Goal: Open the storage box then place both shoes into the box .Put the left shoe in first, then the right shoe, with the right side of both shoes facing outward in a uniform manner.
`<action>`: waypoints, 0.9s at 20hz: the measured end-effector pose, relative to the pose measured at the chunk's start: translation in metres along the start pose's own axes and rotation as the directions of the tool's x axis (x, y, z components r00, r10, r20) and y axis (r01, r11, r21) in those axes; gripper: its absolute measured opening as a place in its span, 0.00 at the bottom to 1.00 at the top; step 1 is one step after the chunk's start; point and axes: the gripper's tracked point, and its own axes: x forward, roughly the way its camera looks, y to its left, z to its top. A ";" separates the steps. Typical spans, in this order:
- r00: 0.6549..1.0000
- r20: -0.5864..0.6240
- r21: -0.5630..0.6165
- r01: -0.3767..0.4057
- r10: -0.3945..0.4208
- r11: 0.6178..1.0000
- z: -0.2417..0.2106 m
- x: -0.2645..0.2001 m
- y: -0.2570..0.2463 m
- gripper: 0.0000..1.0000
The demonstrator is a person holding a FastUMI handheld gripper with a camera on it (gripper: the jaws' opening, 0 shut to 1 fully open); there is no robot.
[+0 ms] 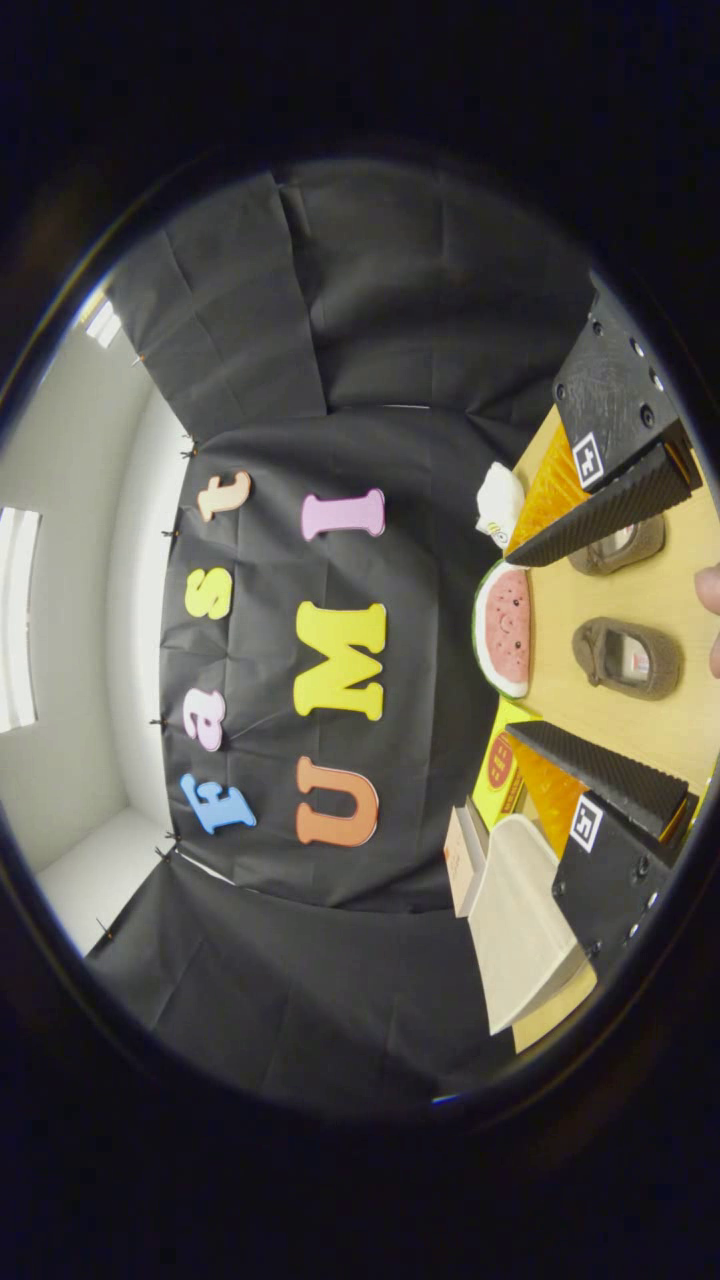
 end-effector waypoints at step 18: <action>0.973 -0.011 0.080 -0.229 0.230 0.970 -0.014 0.034 0.096 0.95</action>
